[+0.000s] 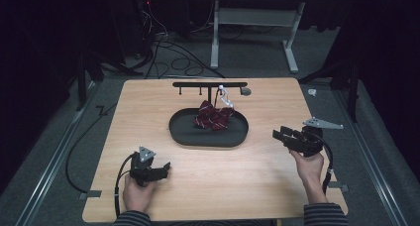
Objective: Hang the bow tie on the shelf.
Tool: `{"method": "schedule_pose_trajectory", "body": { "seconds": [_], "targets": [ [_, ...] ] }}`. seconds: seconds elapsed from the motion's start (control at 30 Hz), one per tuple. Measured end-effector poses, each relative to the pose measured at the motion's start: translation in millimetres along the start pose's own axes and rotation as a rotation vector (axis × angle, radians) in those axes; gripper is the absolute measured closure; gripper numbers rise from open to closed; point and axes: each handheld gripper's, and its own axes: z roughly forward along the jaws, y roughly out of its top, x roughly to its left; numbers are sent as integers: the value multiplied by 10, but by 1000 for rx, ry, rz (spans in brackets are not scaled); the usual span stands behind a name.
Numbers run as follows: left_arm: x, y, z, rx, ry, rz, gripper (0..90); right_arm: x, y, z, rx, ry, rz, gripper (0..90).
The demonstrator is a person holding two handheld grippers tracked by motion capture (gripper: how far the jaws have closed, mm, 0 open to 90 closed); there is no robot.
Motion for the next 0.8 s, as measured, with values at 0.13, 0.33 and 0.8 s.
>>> {"method": "schedule_pose_trajectory", "body": {
  "seconds": [0.13,0.33,0.8],
  "targets": [
    [0,0,0,0,0,0,159,-19,-61,4,7,-4,12,547],
    [0,0,0,0,0,0,159,-40,-136,11,8,-6,21,546],
    [0,0,0,0,0,0,159,-41,-311,75,26,-13,32,543]
  ]
}}
